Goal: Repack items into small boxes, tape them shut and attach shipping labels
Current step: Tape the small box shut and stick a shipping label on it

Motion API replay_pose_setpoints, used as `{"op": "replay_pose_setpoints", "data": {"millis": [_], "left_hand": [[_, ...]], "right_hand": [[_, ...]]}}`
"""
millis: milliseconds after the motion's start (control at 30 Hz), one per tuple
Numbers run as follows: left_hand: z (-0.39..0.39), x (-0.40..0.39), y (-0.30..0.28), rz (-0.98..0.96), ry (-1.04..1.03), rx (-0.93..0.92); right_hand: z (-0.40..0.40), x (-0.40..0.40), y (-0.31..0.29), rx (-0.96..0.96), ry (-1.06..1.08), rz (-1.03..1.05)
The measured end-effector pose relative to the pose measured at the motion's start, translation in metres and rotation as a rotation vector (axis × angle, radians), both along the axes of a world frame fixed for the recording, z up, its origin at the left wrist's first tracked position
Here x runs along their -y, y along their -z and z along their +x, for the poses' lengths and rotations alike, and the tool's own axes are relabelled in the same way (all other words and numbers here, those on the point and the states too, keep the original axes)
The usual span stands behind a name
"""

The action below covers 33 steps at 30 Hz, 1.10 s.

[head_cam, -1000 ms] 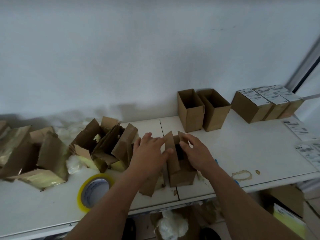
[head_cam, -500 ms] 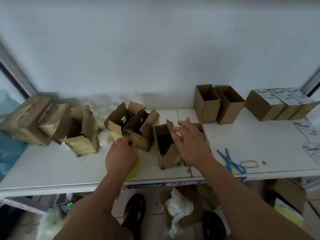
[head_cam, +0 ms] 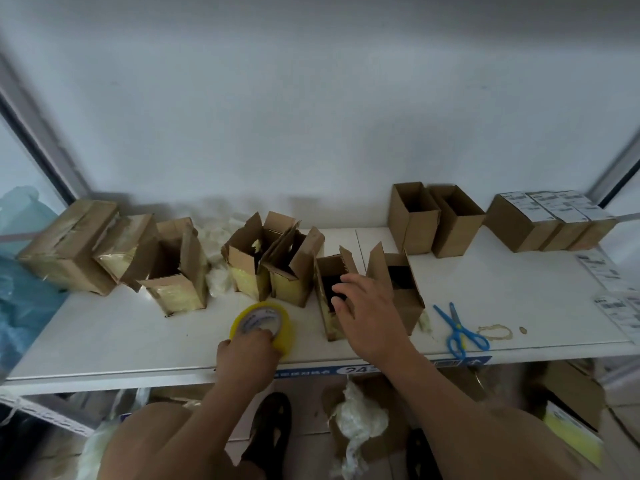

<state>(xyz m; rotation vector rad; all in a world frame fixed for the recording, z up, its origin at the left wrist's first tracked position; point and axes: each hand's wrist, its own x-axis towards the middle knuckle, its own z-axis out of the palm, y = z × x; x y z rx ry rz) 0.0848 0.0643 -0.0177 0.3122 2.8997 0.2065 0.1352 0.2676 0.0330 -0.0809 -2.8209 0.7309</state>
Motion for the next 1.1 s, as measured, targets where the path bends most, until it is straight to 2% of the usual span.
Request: {"op": "replay_pose_setpoints", "data": {"millis": [167,367,467,600,667,733,900,1000,1100], "left_hand": [[0.034,-0.008,-0.047,0.277,-0.037,-0.024],[0.054,-0.036,-0.100,0.593,0.041,0.015],[0.054,-0.052,-0.116,0.711,0.095,0.114],[0.047,-0.075,-0.132,0.715,0.198,0.204],[0.037,-0.093,-0.139,0.695,0.179,0.059],[0.023,-0.112,-0.142,0.773,0.177,-0.032],[-0.009,-0.147,-0.144,0.801,0.266,0.123],[-0.021,-0.163,-0.146,0.830,0.252,0.105],[-0.028,-0.181,-0.149,0.765,0.291,0.040]], "right_hand": [[0.016,0.003,-0.007,-0.001,0.022,-0.221],[0.038,0.000,-0.033,0.163,0.035,-0.854],[0.047,-0.012,-0.044,0.137,0.075,-1.015],[0.053,-0.032,-0.056,0.048,0.167,-1.106],[0.054,-0.041,-0.061,0.014,0.197,-1.065],[0.053,-0.050,-0.062,-0.004,0.230,-0.980],[0.048,-0.069,-0.063,-0.022,0.300,-0.885],[0.042,-0.078,-0.065,-0.036,0.337,-0.866],[0.032,-0.087,-0.067,-0.043,0.359,-0.875]]}}
